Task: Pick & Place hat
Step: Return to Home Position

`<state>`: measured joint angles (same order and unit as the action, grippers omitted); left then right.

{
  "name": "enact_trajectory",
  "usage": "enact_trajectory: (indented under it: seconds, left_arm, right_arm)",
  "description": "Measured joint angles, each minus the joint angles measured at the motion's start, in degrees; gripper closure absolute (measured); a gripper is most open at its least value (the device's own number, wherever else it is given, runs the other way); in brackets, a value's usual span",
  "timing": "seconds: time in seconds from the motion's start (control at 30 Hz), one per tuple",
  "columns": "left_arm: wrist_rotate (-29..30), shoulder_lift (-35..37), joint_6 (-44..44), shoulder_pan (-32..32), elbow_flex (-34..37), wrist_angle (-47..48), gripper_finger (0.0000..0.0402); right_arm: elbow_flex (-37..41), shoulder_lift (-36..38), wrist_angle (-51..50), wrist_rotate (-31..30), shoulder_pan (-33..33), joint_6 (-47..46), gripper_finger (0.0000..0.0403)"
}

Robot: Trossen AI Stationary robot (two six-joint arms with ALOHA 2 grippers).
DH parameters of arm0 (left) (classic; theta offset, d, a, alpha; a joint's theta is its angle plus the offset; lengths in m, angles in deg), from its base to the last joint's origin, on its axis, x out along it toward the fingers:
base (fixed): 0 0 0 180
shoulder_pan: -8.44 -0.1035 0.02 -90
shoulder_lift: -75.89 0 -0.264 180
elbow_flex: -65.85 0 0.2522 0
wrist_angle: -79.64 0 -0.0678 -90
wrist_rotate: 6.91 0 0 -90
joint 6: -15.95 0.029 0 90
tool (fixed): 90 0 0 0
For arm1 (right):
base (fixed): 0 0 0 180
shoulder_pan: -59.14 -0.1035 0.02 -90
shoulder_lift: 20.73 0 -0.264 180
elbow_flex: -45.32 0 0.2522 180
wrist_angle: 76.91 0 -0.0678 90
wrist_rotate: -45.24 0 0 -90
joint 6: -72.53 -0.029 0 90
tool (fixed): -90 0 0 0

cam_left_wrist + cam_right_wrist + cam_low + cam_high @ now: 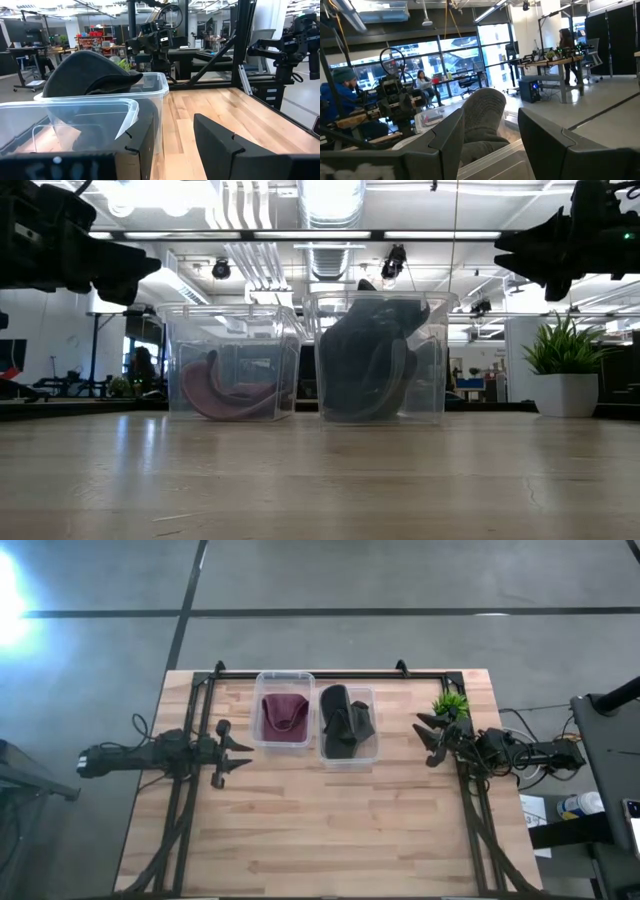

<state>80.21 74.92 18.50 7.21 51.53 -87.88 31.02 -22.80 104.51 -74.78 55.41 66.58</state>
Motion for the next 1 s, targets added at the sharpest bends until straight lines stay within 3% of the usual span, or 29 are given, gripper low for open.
enact_trajectory:
  seconds: [0.4, 0.53, 0.67, 0.73, 0.9, 1.0]
  left_arm:
    - [0.0, 0.0, 0.0, 0.0, 0.0, -0.2, 0.0269]
    - [0.0, 0.0, 0.0, 0.0, 0.0, -0.2, 0.0269]
    - [-0.1, 0.0, 0.0, 0.0, 0.0, -0.2, 0.0269]
    - [-0.1, 0.0, 0.0, 0.0, 0.0, -0.2, 0.0269]
    - [-0.1, 0.0, 0.0, 0.0, 0.0, -0.2, 0.0269]
    - [-0.1, 0.0, 0.0, 0.0, 0.0, -0.2, 0.0269]
  right_arm:
    - [0.0, 0.3, 0.0, -0.1, -1.0, 0.0, 0.0223]
    - [0.0, 0.4, 0.0, -0.1, -1.6, 5.4, 0.0223]
    - [0.0, 1.0, -0.2, 0.8, -1.6, 0.9, 0.0223]
    - [0.0, 1.7, -2.8, 5.4, -1.6, 0.6, 0.0223]
    - [0.0, 2.1, -6.6, 27.4, 0.8, 5.8, 0.0223]
    - [0.0, 2.1, -7.3, 35.3, 2.9, 7.1, 0.0223]
